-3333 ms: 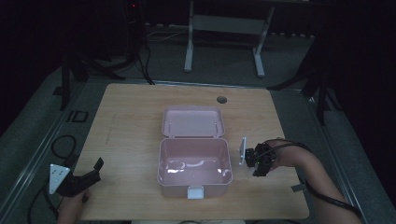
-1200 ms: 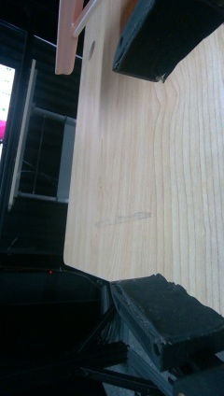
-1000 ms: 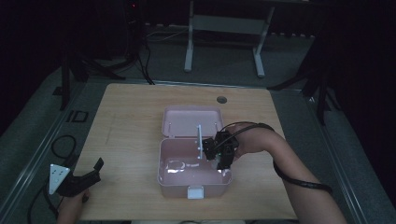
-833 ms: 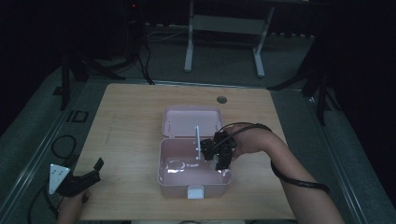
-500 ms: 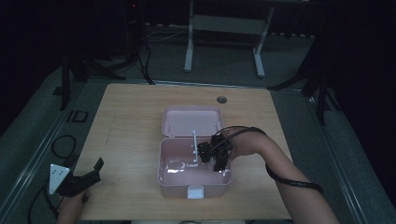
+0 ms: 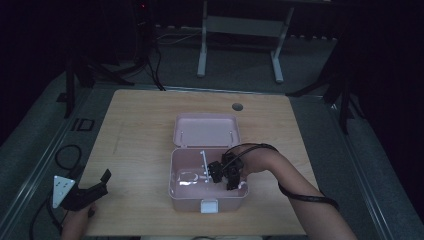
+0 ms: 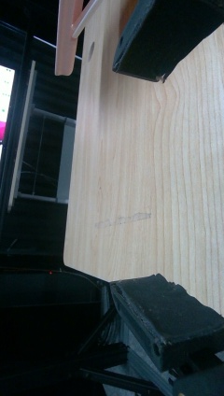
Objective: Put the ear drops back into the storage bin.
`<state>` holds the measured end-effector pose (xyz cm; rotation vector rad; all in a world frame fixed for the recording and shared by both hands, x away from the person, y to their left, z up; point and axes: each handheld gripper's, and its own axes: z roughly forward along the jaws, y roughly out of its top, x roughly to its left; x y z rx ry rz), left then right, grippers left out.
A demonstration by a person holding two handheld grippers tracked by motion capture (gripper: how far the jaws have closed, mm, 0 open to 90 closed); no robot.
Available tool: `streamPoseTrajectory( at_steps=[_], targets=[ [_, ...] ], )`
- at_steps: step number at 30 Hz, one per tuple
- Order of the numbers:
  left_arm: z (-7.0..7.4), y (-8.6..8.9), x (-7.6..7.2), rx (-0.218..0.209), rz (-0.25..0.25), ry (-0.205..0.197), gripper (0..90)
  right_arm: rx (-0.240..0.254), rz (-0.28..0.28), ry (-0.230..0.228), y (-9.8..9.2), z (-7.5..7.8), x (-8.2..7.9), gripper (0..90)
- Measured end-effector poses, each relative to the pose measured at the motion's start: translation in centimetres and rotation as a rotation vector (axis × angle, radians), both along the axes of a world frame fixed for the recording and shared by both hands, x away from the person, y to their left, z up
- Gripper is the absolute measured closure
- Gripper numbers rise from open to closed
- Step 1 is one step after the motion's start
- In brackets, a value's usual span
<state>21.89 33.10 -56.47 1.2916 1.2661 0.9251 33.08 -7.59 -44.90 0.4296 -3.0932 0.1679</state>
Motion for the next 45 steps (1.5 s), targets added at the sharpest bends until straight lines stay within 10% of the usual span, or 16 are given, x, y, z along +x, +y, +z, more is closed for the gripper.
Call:
streamPoseTrajectory(
  at_steps=[22,45],
  targets=[
    [0.0,0.0,0.0,0.003,0.0,0.001,0.4,-0.062,-0.028,0.0,-0.3,-3.7,0.2,59.3],
    [0.0,0.0,0.0,0.004,-0.001,0.003,0.5,-0.044,-0.066,-0.007,-0.4,-2.5,0.3,57.1]
  ],
)
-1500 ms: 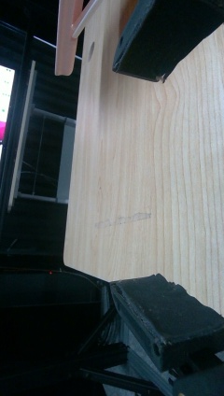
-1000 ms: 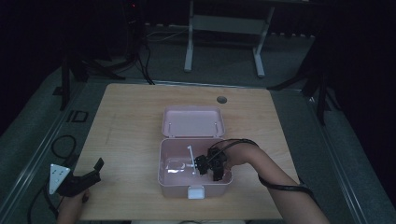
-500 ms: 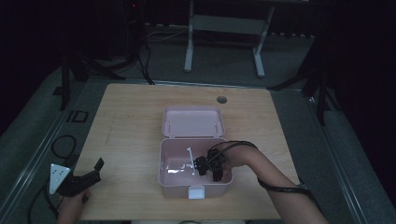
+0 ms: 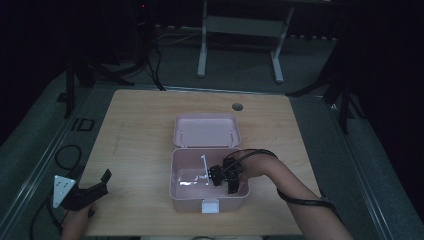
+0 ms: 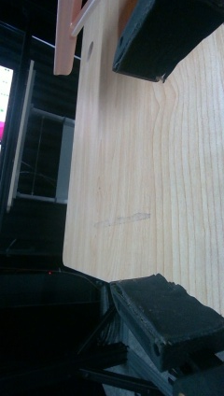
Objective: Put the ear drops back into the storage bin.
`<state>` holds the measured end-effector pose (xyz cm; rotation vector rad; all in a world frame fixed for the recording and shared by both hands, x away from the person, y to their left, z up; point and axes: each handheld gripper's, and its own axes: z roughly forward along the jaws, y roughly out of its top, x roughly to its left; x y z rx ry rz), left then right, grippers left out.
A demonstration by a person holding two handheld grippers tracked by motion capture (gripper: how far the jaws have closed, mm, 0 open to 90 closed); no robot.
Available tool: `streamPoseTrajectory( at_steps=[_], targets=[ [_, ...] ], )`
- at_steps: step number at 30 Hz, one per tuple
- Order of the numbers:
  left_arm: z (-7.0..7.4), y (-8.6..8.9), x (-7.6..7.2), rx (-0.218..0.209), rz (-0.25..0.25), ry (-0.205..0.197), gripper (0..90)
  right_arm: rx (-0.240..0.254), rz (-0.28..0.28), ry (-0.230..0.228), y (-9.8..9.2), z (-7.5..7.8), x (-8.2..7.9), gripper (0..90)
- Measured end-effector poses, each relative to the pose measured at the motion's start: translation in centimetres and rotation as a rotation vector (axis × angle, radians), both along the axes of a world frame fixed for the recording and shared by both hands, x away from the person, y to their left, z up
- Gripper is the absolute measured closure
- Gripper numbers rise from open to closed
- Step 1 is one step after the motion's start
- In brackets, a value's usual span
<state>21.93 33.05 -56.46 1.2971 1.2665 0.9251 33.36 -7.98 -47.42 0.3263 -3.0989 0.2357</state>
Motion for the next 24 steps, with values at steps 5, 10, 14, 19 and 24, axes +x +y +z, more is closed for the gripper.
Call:
streamPoseTrajectory(
  at_steps=[5,10,14,19,24],
  targets=[
    [0.0,0.0,0.0,0.0,0.0,0.0,0.5,0.032,-0.006,-0.004,0.1,1.5,0.1,55.8],
    [0.0,0.0,0.0,0.0,0.0,0.0,0.5,0.04,-0.01,-0.01,0.1,2.6,0.1,55.1],
    [0.0,0.0,0.0,0.0,0.0,0.0,0.4,0.046,-0.014,-0.015,0.0,3.2,0.1,54.0],
    [0.0,0.0,0.0,-0.001,0.0,0.001,0.4,0.072,-0.023,-0.014,-0.2,4.0,0.0,51.0],
    [0.0,0.0,0.0,0.0,0.001,0.002,0.5,0.094,-0.045,-0.033,-0.8,5.2,0.2,47.7]
  ],
)
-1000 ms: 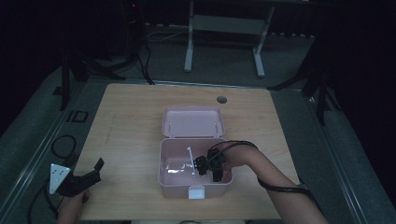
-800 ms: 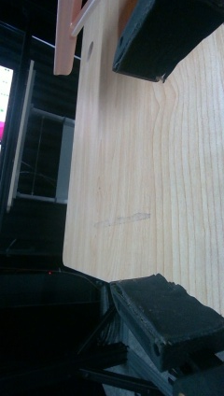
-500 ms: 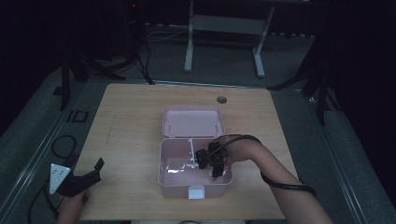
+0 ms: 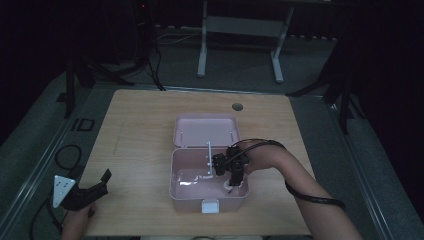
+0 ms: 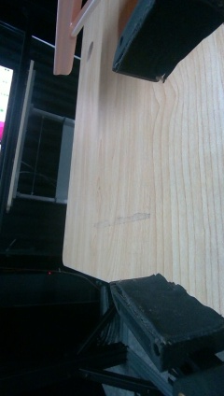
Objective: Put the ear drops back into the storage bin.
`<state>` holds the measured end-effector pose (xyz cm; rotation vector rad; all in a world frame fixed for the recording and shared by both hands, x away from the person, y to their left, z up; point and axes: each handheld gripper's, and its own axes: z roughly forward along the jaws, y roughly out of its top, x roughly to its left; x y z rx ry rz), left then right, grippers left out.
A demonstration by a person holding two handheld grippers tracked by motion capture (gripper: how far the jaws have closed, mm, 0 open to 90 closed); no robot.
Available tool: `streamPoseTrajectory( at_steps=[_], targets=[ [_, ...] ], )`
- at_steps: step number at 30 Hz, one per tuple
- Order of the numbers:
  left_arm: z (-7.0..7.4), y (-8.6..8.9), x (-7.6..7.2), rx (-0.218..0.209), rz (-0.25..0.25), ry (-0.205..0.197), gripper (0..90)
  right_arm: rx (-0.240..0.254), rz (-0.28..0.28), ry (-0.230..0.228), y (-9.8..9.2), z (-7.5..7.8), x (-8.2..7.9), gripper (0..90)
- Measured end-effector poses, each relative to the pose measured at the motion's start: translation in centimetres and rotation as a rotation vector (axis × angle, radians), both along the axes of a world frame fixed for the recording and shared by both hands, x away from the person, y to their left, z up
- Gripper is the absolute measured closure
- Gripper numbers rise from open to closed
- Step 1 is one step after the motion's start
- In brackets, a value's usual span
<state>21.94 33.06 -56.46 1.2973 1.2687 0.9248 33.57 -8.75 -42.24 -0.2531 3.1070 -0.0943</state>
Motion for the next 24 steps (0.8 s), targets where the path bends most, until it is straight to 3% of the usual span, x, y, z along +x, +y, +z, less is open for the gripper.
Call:
streamPoseTrajectory(
  at_steps=[11,12,19,24],
  targets=[
    [0.0,0.0,0.0,0.001,0.001,0.0,0.5,0.071,-0.037,-0.051,-1.3,2.6,-0.1,38.6],
    [0.0,0.0,0.0,0.0,0.001,0.0,0.4,0.101,-0.042,-0.058,-1.8,3.2,-0.1,35.1],
    [0.0,0.0,0.0,0.001,0.0,0.0,0.5,0.174,-0.089,-0.063,-3.7,4.5,0.3,17.7],
    [0.0,0.0,0.0,0.001,0.002,0.001,0.4,0.224,-0.13,-0.07,-5.6,4.8,0.7,13.8]
  ],
)
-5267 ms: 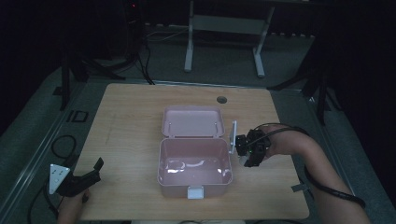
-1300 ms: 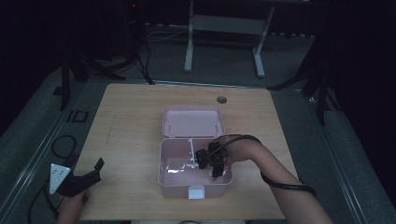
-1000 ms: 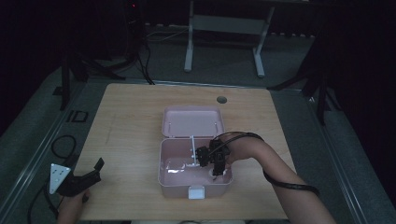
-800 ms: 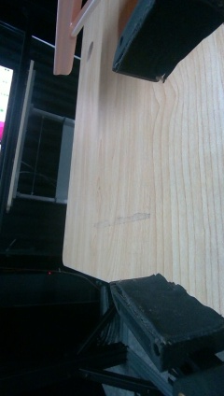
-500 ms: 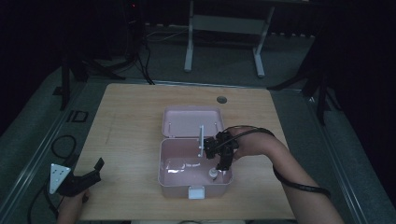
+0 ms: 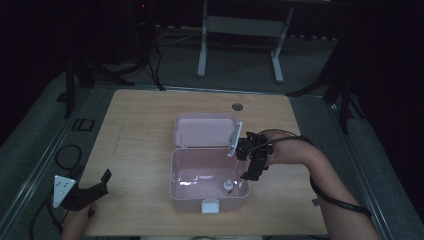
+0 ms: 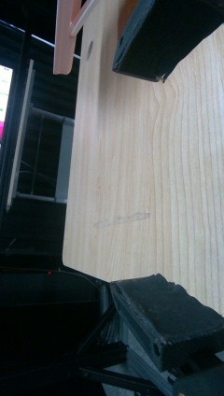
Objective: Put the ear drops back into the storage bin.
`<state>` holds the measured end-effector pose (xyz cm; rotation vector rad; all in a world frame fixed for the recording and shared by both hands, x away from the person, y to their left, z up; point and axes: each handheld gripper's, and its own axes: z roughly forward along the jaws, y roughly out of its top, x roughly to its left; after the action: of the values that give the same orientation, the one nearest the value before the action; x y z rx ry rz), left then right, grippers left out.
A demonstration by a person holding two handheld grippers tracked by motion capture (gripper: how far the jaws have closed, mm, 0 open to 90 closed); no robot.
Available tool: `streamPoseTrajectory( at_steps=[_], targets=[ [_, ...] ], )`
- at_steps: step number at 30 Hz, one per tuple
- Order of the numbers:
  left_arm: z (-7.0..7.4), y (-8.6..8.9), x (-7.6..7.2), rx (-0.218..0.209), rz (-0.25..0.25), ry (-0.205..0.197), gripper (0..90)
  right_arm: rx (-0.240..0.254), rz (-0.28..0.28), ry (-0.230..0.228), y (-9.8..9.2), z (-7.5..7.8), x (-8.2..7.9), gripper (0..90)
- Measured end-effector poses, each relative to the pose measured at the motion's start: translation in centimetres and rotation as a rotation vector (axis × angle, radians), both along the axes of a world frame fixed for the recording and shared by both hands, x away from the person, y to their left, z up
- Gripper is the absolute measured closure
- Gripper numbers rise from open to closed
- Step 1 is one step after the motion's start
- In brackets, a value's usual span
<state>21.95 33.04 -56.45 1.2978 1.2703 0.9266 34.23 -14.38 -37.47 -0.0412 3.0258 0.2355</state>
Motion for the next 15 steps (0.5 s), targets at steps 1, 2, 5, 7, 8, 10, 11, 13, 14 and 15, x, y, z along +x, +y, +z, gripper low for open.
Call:
streamPoseTrajectory(
  at_steps=[1,2,5,7,8,10,11,13,14,15],
  targets=[
    [0.0,0.0,0.0,-0.002,0.001,-0.001,0.4,0.007,-0.007,-0.015,-0.4,0.0,0.0,13.8],
    [0.0,0.0,0.0,0.0,0.0,0.0,0.5,0.009,-0.016,-0.02,-0.8,-0.1,0.1,13.4],
    [0.0,0.0,0.0,0.0,0.001,0.001,0.5,0.038,-0.045,-0.033,-1.9,-0.2,0.3,12.7],
    [0.0,0.0,0.0,0.0,0.0,0.0,0.5,0.052,-0.066,-0.041,-2.6,-0.3,0.5,12.8],
    [0.0,0.0,0.0,0.001,0.0,-0.001,0.5,0.06,-0.079,-0.046,-3.0,-0.3,0.7,12.9],
    [0.0,0.0,0.0,0.0,0.0,0.0,0.5,0.077,-0.114,-0.039,-3.7,-0.5,1.0,13.7],
    [0.0,0.0,0.0,-0.001,-0.001,0.001,0.5,0.083,-0.126,-0.027,-4.0,-0.7,1.1,13.8],
    [0.0,0.0,0.0,-0.001,-0.001,0.001,0.4,0.085,-0.142,-0.041,-4.6,-1.1,1.3,13.8],
    [0.0,0.0,0.0,0.0,-0.002,0.0,0.5,0.087,-0.149,-0.053,-4.8,-1.4,1.3,13.9],
    [0.0,0.0,0.0,0.0,-0.002,0.0,0.4,0.092,-0.155,-0.059,-5.1,-1.6,1.4,13.9]
  ],
)
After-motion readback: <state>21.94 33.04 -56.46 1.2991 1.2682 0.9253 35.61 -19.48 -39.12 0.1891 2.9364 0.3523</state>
